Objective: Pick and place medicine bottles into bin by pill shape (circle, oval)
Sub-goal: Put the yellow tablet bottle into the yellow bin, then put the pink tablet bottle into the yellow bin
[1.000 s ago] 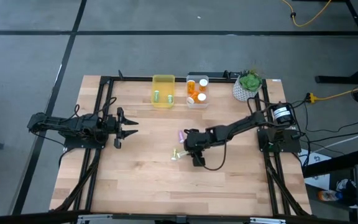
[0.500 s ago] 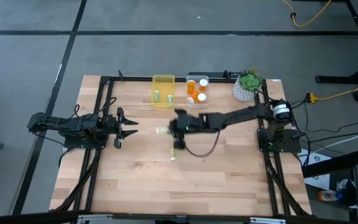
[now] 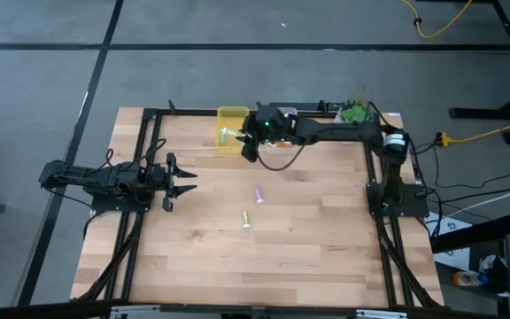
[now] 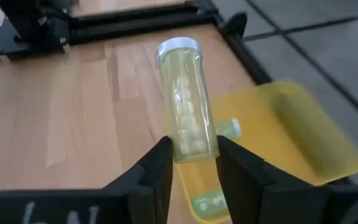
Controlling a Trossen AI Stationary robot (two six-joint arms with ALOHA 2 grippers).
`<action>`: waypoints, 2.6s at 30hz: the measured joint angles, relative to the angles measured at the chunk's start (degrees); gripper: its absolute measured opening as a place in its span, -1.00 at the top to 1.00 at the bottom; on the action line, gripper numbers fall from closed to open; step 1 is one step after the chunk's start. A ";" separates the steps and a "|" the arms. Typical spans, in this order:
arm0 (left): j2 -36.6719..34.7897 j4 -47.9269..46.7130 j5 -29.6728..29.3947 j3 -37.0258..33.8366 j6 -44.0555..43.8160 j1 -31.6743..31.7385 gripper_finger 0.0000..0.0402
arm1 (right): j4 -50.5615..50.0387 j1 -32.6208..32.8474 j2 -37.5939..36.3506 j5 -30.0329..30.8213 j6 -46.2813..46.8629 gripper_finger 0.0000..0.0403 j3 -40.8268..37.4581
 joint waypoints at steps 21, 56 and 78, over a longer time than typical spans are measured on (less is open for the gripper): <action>0.00 0.00 0.00 0.00 0.09 0.00 0.26 | 5.27 -2.40 3.44 -2.13 4.19 0.14 -0.09; 0.07 -0.04 0.49 0.00 -3.37 -0.02 0.26 | -36.22 27.26 -8.26 3.59 -0.28 0.18 -0.07; 0.07 -0.02 0.47 0.00 -3.34 -0.02 0.26 | -6.17 25.80 -7.89 22.55 31.69 0.18 -18.77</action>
